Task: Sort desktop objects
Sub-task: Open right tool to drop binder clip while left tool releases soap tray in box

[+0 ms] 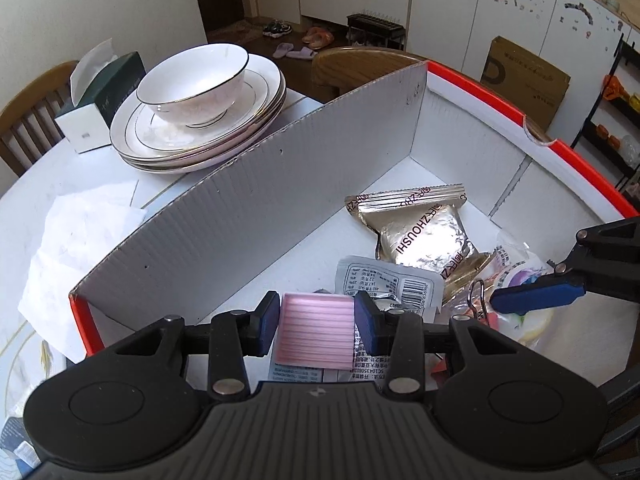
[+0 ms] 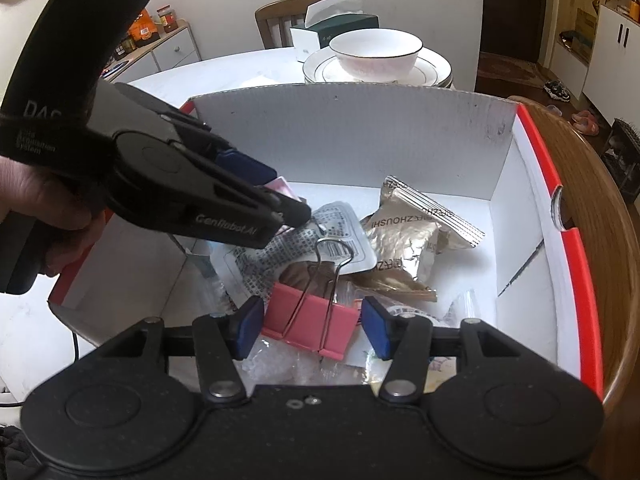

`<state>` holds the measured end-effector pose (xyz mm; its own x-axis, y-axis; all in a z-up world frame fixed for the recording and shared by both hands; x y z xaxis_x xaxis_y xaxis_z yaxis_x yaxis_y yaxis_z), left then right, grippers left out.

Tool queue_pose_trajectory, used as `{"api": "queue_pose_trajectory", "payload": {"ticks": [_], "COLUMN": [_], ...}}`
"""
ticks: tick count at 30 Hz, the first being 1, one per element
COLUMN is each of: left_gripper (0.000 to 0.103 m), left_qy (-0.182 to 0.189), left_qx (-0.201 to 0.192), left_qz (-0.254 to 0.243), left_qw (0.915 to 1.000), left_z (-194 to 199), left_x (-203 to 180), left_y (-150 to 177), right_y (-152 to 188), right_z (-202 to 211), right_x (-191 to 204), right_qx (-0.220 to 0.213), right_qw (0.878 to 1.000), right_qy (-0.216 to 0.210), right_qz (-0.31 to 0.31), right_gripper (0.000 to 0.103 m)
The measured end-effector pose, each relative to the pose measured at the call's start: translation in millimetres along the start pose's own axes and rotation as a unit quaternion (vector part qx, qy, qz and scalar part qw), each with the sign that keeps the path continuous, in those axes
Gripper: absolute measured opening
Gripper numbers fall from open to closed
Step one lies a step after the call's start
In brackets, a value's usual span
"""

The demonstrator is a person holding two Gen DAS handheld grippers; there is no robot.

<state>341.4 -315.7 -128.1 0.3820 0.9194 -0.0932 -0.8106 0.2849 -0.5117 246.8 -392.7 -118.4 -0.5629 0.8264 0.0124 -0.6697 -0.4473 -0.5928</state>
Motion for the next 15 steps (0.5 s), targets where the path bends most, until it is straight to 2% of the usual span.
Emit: {"api": "queue_pose_trajectory", "payload": {"ticks": [6,11,15], "left_gripper": [0.042,0.055,0.055], "left_qy": [0.003,0.019,0.027], "left_qx": [0.000,-0.005,-0.011], "left_qz": [0.007,0.014,0.013], "left_qw": [1.0000,0.9997,0.9995], "left_z": [4,12,21], "left_x": [1,-1,-5], "left_y": [3,6,10], "right_y": [-1,-1,-4], "right_z": [6,12,18], "right_x": [-4,-8,-13], "right_qx": [-0.011,-0.018,-0.027], "right_qw": [1.000,1.000,1.000], "right_qy": [0.003,0.003,0.006], "right_qz": [-0.001,0.007,0.009], "right_gripper": [0.066,0.070,0.074]}}
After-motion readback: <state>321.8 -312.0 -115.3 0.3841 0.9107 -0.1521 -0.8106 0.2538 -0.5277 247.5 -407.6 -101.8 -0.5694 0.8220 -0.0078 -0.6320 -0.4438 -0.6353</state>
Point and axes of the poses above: each gripper's, at about its wrist camera, not at the fingertips, and z roughly against the way its jaws point, x to its left, y to its underside, the point moved 5 cm from there along -z, roughly the way its jaws point, and after that the axes turned 15 degrees about z, right-handed, at the moved point
